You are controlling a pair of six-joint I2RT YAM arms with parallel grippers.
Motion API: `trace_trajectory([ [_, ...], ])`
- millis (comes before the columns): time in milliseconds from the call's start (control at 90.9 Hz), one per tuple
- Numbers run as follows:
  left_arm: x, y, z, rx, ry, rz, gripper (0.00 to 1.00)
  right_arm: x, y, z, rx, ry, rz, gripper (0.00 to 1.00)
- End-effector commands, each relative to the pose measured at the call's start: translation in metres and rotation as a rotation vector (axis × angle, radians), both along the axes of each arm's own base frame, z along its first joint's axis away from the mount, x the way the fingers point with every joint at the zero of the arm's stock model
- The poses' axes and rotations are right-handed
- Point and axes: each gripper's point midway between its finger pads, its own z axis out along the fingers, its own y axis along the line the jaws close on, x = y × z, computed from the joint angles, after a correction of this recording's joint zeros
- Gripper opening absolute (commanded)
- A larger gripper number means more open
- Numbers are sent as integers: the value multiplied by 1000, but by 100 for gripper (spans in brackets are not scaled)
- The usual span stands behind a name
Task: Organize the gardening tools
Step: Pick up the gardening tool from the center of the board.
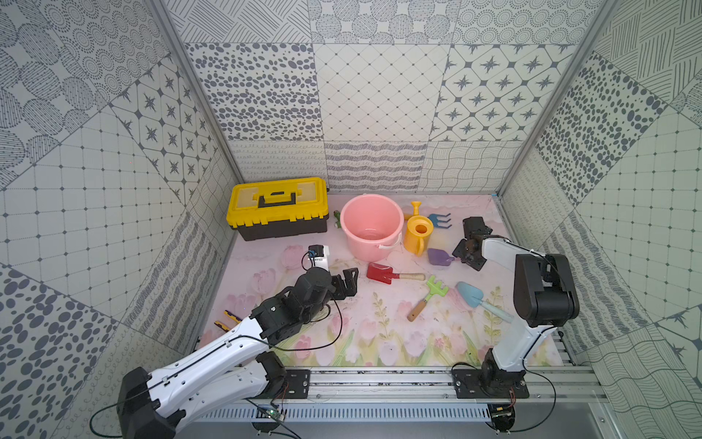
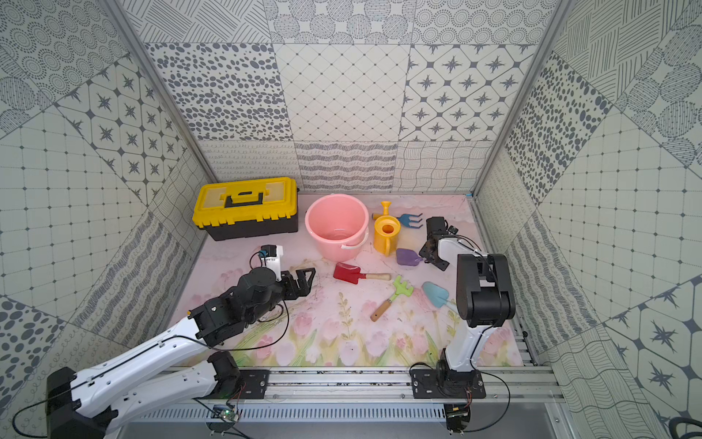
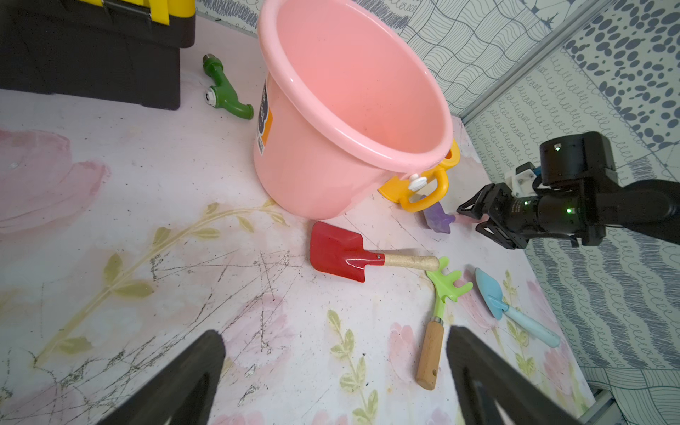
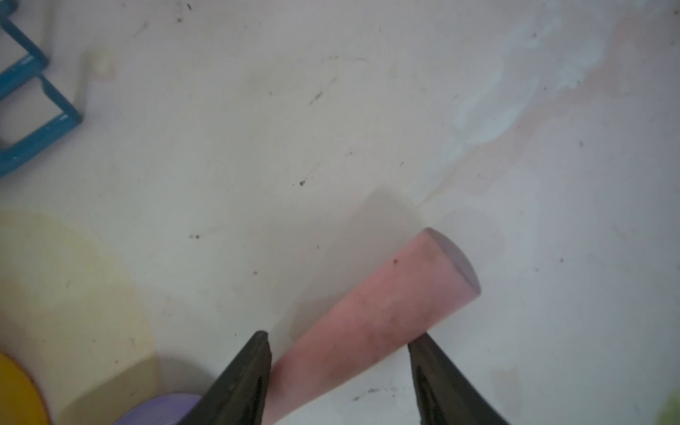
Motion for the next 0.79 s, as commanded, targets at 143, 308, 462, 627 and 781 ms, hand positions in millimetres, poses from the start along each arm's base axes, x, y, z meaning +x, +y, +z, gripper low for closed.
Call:
trace_trajectory([
  [143,-2,-4,9,-32,-28,-19,99,-35,17,18,70,-59,16,70],
  [308,-1,-4,7,-29,-26,-16,99,-26,25,46,46,-147,83,77],
  [462,-1,-4,7,-26,-27,-18,100,6,36,53,62,-198,145,75],
  [627,-1,-3,8,-20,-32,-15,99,36,36,41,46,-168,165,74],
  [781,-2,-1,9,-18,-38,-13,99,28,21,8,97,-91,101,77],
])
